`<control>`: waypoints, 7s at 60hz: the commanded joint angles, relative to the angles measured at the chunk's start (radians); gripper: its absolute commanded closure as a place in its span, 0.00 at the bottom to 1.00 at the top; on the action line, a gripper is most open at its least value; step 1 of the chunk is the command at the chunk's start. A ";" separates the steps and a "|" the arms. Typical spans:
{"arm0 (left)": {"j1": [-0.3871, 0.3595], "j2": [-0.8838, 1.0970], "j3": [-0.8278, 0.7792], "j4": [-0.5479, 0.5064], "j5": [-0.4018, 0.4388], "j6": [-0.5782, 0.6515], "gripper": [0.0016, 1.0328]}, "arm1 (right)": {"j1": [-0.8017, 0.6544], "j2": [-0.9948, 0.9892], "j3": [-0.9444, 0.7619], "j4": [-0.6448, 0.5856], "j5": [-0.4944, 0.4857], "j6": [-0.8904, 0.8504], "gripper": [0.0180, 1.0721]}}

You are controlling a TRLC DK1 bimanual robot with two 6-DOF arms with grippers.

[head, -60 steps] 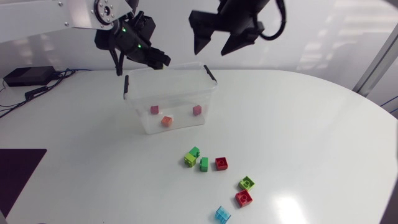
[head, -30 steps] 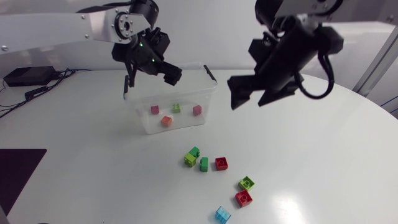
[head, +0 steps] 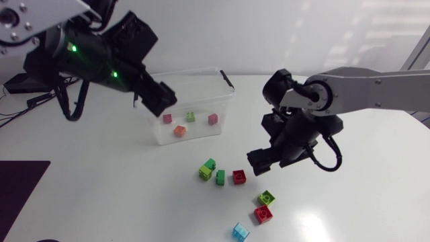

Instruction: Place the duplo bricks in the container

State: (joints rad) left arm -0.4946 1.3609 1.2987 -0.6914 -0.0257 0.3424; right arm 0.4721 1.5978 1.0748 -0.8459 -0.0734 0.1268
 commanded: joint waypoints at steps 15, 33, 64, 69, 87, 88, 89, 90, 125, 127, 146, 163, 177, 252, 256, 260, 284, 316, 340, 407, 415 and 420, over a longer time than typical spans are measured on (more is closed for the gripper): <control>-0.022 0.075 -0.240 0.015 0.030 0.076 0.05 | 0.043 0.151 -0.099 0.085 0.020 -0.024 0.10; -0.081 0.216 -0.279 0.059 0.063 0.070 0.05 | 0.057 0.185 -0.138 0.082 0.027 -0.035 0.32; -0.190 0.406 -0.305 0.265 0.078 0.023 0.05 | 0.062 -0.016 -0.069 -0.012 0.064 -0.036 0.78; -0.194 0.434 -0.306 0.299 0.078 0.021 0.05 | 0.062 -0.039 0.008 -0.044 0.063 -0.027 0.78; -0.214 0.515 -0.342 0.409 0.055 0.017 0.19 | 0.039 -0.006 0.326 -0.076 0.043 0.027 0.78; -0.219 0.517 -0.346 0.415 0.055 0.017 0.24 | 0.037 0.001 0.340 -0.073 0.041 0.030 0.78; -0.220 0.517 -0.352 0.425 0.055 0.017 0.31 | 0.034 0.007 0.355 -0.070 0.041 0.033 0.78; -0.222 0.517 -0.355 0.432 0.055 0.015 0.36 | 0.034 0.014 0.369 -0.070 0.037 0.034 0.78; -0.199 0.325 -0.516 0.440 0.052 0.018 0.63 | 0.085 0.349 0.855 -0.027 0.090 0.074 0.78; -0.193 0.310 -0.524 0.438 0.052 0.020 0.63 | 0.089 0.367 0.876 -0.027 0.096 0.077 0.78; -0.125 0.161 -0.581 0.431 0.053 0.030 0.63 | 0.117 0.534 1.096 -0.035 0.170 0.077 0.78; -0.122 0.222 -0.575 0.469 0.056 0.033 0.62 | 0.140 0.666 1.261 -0.090 0.258 0.076 0.12; -0.154 0.394 -0.452 0.495 0.066 -0.022 0.62 | 0.143 0.622 1.260 -0.128 0.297 0.086 0.04; -0.268 0.517 -0.246 0.471 0.073 -0.171 0.61 | 0.172 0.103 -0.049 -0.111 -0.012 -0.092 0.04; -0.269 0.517 -0.245 0.471 0.073 -0.171 0.61 | 0.172 0.122 -0.076 -0.117 -0.014 -0.102 0.04; -0.269 0.517 -0.245 0.471 0.073 -0.172 0.61 | 0.166 0.143 -0.101 -0.107 -0.014 -0.105 0.05; -0.257 0.515 -0.251 0.469 0.073 -0.169 0.61 | 0.177 0.191 -0.138 0.010 -0.006 -0.096 0.68; -0.194 0.500 -0.259 0.471 0.069 -0.135 0.61 | 0.103 0.025 0.040 -0.082 0.030 -0.108 0.80; -0.144 0.448 -0.259 0.472 0.064 -0.106 0.52 | 0.100 0.024 0.051 -0.093 0.030 -0.115 0.79; -0.147 0.486 -0.240 0.383 0.012 -0.135 0.69 | 0.063 0.042 0.363 -0.094 -0.005 -0.069 0.79; -0.147 0.386 -0.286 0.375 0.012 -0.129 0.69 | 0.069 0.093 0.458 -0.058 -0.014 -0.023 0.79; -0.136 0.319 -0.291 0.342 0.012 -0.125 0.69 | 0.079 0.128 0.508 -0.022 -0.016 -0.006 0.79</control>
State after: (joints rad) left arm -0.6445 1.7603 1.0332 -0.3244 -0.0093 0.2096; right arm 0.5423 1.6684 1.5341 -0.8864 -0.0826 0.0826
